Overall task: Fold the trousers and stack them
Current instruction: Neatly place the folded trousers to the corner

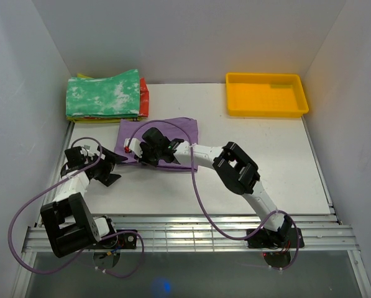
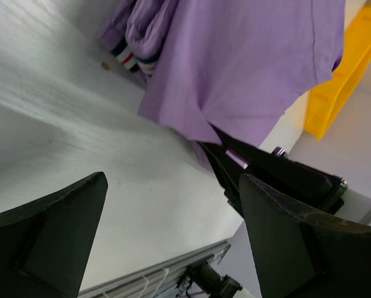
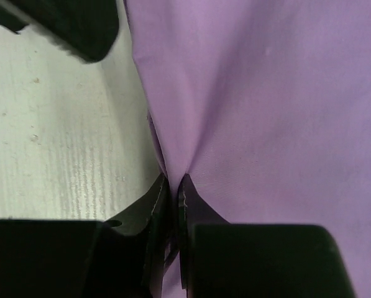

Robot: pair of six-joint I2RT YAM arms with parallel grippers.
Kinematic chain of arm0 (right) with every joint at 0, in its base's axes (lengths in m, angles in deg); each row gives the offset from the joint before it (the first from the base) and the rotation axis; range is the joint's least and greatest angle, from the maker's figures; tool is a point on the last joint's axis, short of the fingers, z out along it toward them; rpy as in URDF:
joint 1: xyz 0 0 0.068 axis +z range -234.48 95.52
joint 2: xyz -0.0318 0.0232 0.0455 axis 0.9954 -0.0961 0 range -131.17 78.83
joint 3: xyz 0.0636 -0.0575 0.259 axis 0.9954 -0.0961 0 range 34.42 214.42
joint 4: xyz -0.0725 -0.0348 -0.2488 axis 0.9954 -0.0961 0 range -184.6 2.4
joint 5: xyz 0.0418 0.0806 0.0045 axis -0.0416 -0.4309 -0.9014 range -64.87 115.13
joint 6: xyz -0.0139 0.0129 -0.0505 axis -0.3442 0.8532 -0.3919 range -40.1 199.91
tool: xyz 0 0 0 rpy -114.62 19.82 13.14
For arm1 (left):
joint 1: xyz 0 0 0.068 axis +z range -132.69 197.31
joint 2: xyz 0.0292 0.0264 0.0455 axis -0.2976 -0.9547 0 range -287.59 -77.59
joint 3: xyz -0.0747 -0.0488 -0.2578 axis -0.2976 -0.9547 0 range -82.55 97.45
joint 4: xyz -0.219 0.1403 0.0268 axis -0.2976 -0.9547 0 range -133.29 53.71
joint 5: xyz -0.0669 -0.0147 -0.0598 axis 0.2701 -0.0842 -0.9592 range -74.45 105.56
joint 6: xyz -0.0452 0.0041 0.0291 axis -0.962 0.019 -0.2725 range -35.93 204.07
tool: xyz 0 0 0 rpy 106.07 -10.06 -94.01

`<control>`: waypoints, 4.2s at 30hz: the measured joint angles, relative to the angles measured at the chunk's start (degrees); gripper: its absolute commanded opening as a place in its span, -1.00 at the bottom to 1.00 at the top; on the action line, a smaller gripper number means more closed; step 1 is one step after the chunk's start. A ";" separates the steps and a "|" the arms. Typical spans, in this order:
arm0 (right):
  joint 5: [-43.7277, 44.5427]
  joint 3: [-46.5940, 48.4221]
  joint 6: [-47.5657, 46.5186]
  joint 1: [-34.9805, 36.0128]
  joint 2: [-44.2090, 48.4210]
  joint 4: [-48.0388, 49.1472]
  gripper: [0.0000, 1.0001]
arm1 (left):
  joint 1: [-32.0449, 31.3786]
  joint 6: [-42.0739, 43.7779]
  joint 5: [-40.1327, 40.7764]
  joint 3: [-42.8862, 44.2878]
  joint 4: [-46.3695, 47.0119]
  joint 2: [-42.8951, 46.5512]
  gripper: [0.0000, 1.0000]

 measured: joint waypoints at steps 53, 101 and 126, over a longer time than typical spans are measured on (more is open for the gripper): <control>-17.73 2.14 35.43 -2.32 -0.09 1.84 -0.85 | -5.73 -17.51 10.03 -7.54 34.29 -10.23 0.01; -20.02 -56.30 69.13 -30.77 29.44 18.05 -0.85 | -19.85 2.89 10.49 7.30 35.19 -9.75 -1.00; -19.21 -11.19 43.23 -35.98 12.02 25.16 -0.85 | -18.84 11.50 14.38 46.53 54.77 -37.46 -1.00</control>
